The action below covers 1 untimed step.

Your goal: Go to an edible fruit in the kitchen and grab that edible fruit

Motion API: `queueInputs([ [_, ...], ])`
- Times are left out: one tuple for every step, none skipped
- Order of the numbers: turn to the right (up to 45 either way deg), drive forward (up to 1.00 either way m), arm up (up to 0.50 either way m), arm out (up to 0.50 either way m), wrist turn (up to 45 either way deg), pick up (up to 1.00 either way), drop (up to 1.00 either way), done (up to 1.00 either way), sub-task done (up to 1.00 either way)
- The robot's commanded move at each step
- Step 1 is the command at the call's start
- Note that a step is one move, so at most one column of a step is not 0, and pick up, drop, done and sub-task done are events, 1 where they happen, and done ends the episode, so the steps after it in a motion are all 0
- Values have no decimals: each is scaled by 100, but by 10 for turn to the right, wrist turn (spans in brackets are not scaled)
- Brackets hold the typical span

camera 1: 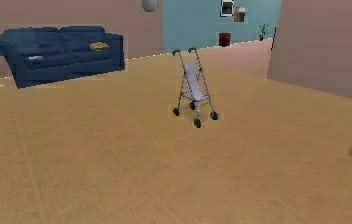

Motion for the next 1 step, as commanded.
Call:
queueInputs([
  [270,0,0,0,0,0,0,0,0],
])
